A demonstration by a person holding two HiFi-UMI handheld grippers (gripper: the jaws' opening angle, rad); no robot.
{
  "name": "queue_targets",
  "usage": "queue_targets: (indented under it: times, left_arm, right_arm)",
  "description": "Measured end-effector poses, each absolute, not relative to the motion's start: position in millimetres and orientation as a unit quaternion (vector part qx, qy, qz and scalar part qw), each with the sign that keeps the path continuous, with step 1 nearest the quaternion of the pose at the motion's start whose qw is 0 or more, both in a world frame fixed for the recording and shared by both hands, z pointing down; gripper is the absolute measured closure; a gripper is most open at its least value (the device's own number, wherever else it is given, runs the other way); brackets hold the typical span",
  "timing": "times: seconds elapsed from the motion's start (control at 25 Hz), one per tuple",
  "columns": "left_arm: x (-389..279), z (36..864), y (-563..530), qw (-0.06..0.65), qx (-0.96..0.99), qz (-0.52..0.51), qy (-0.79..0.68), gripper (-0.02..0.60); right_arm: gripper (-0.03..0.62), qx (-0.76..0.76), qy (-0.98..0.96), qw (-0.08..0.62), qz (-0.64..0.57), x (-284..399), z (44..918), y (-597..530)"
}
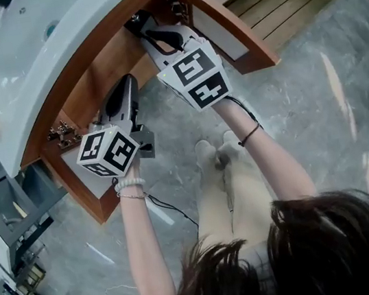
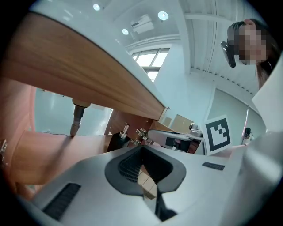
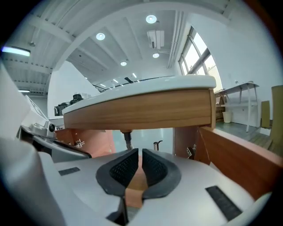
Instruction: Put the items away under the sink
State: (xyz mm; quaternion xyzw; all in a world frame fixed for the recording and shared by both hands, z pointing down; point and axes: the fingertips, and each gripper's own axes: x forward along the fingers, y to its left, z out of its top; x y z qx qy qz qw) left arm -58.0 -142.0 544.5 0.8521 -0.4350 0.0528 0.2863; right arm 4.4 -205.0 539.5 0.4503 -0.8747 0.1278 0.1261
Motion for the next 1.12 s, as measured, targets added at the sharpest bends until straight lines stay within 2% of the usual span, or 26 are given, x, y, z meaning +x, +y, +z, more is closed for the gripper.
queue_targets:
  times: [0.32, 1.12]
  left_arm:
    - [-51.4, 510.5, -121.0, 0.299, 0.847, 0.039, -0.437, 0.58]
    - [-47.8, 432.5, -95.3, 0.284, 0.852, 0.024, -0.438, 0.58]
  right_arm:
    - [0.577, 0.438, -0.878, 0.132, 0.141, 7.3, 502.3, -175.1]
    - [0.579, 0.401, -0.895, 0.119, 0.156, 3.7, 432.4, -128.6]
